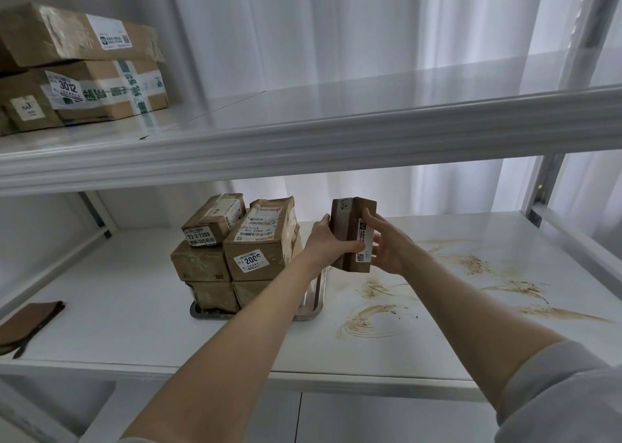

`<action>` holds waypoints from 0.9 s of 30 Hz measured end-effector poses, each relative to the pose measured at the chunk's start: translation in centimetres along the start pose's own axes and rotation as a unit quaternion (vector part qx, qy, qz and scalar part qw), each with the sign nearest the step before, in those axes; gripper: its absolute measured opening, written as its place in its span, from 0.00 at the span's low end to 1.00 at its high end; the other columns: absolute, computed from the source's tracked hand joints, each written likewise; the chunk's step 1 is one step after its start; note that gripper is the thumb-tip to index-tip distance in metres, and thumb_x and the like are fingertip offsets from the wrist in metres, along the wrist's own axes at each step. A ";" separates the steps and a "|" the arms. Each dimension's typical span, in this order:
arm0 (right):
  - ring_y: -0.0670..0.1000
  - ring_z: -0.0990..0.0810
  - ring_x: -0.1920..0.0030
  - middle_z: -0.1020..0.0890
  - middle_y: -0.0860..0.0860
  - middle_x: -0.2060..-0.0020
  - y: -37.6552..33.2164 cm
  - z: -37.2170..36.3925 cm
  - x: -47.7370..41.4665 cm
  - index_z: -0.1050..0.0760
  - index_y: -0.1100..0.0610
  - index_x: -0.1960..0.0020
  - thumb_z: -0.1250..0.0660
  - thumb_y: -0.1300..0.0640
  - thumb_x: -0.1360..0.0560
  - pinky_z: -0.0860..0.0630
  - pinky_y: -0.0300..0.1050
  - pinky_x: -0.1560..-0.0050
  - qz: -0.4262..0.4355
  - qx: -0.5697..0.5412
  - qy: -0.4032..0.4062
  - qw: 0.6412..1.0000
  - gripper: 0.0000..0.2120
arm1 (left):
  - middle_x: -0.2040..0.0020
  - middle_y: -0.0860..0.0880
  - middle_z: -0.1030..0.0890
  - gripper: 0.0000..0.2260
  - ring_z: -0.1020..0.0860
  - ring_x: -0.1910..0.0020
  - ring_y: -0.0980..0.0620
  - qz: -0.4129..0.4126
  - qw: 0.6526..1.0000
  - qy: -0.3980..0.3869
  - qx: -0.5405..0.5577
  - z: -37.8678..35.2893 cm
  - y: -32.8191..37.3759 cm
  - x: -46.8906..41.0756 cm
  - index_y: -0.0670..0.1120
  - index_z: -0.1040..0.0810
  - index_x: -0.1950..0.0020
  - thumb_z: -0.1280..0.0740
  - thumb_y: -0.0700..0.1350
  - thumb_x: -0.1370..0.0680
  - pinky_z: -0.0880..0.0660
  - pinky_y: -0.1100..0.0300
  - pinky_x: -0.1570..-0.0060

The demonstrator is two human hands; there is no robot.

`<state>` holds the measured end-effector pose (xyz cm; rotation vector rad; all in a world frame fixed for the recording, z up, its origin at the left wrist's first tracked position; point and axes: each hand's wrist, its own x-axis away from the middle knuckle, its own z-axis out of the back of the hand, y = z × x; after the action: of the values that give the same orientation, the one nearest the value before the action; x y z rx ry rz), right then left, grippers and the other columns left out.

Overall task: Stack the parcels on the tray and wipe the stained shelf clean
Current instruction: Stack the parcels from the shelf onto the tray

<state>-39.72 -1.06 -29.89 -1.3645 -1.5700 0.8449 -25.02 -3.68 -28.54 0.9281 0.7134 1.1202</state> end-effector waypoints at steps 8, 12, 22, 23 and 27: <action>0.62 0.23 0.45 0.24 0.59 0.45 -0.1 1.1 -0.8 0.25 0.49 0.39 0.39 0.47 0.21 0.22 0.60 0.49 0.000 -0.040 -0.011 0.999 0.13 | 0.36 0.48 0.29 0.35 0.26 0.39 0.48 -0.047 0.999 0.010 -0.019 -0.1 0.0 0.0 0.48 0.34 0.30 0.23 0.49 0.33 0.23 0.51 0.41; 0.67 0.26 0.37 0.28 0.63 0.36 0.2 2.2 -1.5 0.28 0.52 0.32 0.40 0.43 0.22 0.23 0.65 0.45 -0.015 -0.071 -0.027 0.997 0.22 | 0.36 0.48 0.24 0.21 0.23 0.40 0.47 -0.025 0.994 -0.001 0.105 0.4 0.3 0.4 0.48 0.31 0.30 0.34 0.51 0.22 0.22 0.58 0.49; 0.66 0.22 0.42 0.21 0.62 0.40 -0.2 1.7 -1.9 0.27 0.51 0.35 0.50 0.38 0.20 0.24 0.67 0.47 -0.071 -0.118 0.034 0.990 0.24 | 0.44 0.44 0.21 0.15 0.23 0.41 0.42 0.137 0.960 -0.078 0.231 0.7 0.0 0.3 0.49 0.28 0.40 0.46 0.55 0.18 0.26 0.45 0.39; 0.66 0.21 0.44 0.20 0.61 0.41 -0.3 1.6 -1.8 0.27 0.51 0.35 0.50 0.38 0.20 0.22 0.65 0.50 -0.067 -0.113 0.045 0.990 0.25 | 0.46 0.45 0.21 0.14 0.22 0.43 0.42 0.137 0.958 -0.094 0.234 0.7 0.0 0.3 0.48 0.28 0.40 0.46 0.54 0.18 0.25 0.46 0.41; 0.63 0.21 0.43 0.20 0.59 0.42 -0.4 1.6 -1.5 0.27 0.54 0.36 0.45 0.41 0.20 0.22 0.64 0.50 -0.055 -0.101 0.084 0.990 0.22 | 0.48 0.45 0.21 0.11 0.22 0.43 0.40 0.122 0.957 -0.115 0.237 0.8 0.1 0.4 0.45 0.28 0.40 0.42 0.49 0.19 0.24 0.44 0.43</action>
<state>-41.26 -2.49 -30.44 -1.4373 -1.6156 0.5010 -24.31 -3.47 -28.09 1.5629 0.6998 1.0481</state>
